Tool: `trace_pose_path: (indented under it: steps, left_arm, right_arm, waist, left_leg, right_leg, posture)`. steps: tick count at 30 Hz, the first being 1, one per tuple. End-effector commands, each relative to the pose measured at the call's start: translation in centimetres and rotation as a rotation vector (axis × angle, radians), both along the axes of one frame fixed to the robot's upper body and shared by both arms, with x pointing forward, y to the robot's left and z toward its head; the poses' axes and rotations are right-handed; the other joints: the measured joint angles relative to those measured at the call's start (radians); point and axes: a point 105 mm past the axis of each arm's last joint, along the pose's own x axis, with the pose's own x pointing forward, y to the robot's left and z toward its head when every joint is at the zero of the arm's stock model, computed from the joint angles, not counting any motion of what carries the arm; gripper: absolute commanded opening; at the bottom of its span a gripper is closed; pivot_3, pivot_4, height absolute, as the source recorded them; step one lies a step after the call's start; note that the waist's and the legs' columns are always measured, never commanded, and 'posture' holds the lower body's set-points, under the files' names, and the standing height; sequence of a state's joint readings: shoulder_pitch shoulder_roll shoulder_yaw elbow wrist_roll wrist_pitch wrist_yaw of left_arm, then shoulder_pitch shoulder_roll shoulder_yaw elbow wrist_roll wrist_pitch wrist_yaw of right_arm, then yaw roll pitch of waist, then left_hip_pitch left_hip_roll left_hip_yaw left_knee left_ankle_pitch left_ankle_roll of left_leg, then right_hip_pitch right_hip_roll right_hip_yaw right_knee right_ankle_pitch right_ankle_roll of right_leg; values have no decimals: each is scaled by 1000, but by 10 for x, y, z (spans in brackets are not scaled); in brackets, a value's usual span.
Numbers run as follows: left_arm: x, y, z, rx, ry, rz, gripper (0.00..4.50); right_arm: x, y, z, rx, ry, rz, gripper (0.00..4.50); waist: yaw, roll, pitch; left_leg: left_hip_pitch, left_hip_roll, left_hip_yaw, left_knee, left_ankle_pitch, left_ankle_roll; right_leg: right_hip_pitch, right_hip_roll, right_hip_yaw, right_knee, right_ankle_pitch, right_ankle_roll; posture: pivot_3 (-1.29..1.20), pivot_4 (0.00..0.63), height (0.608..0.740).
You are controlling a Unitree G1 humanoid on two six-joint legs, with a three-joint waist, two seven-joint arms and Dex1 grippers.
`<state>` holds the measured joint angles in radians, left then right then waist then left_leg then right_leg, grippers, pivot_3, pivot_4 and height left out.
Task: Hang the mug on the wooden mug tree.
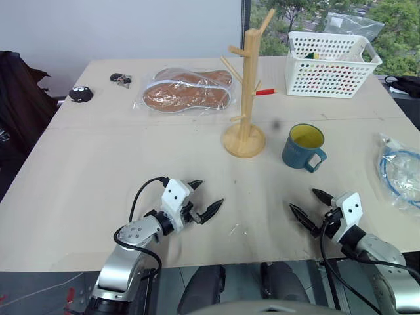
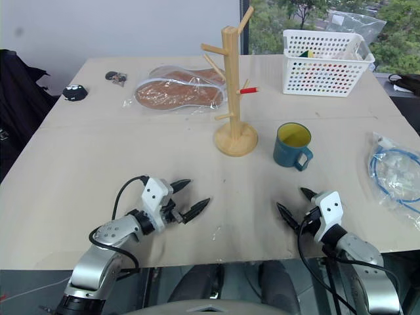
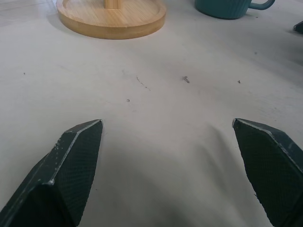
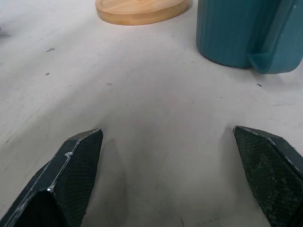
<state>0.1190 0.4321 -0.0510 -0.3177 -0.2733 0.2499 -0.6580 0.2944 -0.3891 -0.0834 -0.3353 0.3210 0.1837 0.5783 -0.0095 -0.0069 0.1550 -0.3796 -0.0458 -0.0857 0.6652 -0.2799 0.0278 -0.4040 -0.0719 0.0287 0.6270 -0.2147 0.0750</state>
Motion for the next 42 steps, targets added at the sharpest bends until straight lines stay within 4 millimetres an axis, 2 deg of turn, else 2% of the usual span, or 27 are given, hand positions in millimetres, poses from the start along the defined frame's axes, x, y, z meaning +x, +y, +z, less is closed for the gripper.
trace_pose_path:
  steps: [1,4,6,8,11,19,28,35,38,40,42]
  left_arm:
    - [1,-5,9,5,-44,-42,4500]
    - [5,-6,18,-12,-55,-77,4500]
    - [10,-7,29,-16,-79,-117,4500]
    - [8,-15,46,-4,-104,-236,4500]
    - [5,-21,58,20,-112,-342,4500]
    - [5,-38,90,43,-156,-460,4500]
    - [0,-45,96,51,-155,-477,4500]
    - [-6,-52,123,-92,-225,-509,4500]
    - [-10,-54,127,-115,-233,-530,4500]
    - [-12,-54,127,-113,-233,-532,4500]
    - [-12,-54,127,-114,-231,-529,4500]
  right_arm:
    - [8,-13,10,-22,-53,-113,4454]
    - [20,-30,15,-17,-83,-310,4454]
    - [25,-30,23,23,-114,-374,4454]
    - [33,-28,37,69,-164,-437,4454]
    - [39,-28,45,91,-196,-491,4454]
    - [45,-21,46,109,-203,-512,4454]
    - [56,-25,40,58,-207,-547,4454]
    - [61,-24,39,57,-209,-545,4454]
    - [63,-23,39,60,-210,-546,4454]
    - [64,-22,38,62,-210,-546,3939]
    - [65,-21,37,64,-212,-546,3139]
  waist:
    - [0,0,0]
    - [1,0,0]
    - [1,0,0]
    - [0,0,0]
    - [-3,2,0]
    - [-4,2,0]
    - [-5,2,0]
    - [-5,2,0]
    - [-5,2,0]
    - [-5,2,0]
    - [-5,2,0]
  left_leg:
    - [0,0,0,0,0,0]
    - [0,0,0,0,0,0]
    - [0,0,0,0,0,-1]
    - [0,0,0,0,2,-3]
    - [0,0,0,0,2,-3]
    - [-1,-1,0,0,3,-4]
    - [0,-1,0,0,3,-4]
    - [0,-1,0,0,3,-5]
    - [-1,-1,0,0,3,-5]
    - [0,-1,1,0,3,-5]
    - [0,-1,1,0,3,-5]
  right_leg:
    - [0,0,0,0,0,0]
    - [0,0,0,0,0,0]
    - [0,0,0,0,0,0]
    - [0,0,0,0,0,0]
    - [0,1,0,1,0,0]
    - [-1,1,0,1,0,0]
    - [-1,1,1,1,0,0]
    - [-1,1,1,1,0,0]
    - [-2,1,1,1,0,0]
    - [-2,1,1,1,0,0]
    - [-2,1,1,1,0,0]
  posture:
    - [0,150,740]
    - [0,150,740]
    - [0,150,740]
    - [0,150,740]
    - [0,150,740]
    - [0,150,740]
    - [0,150,740]
    - [0,150,740]
    - [0,150,740]
    - [0,150,740]
    - [0,150,740]
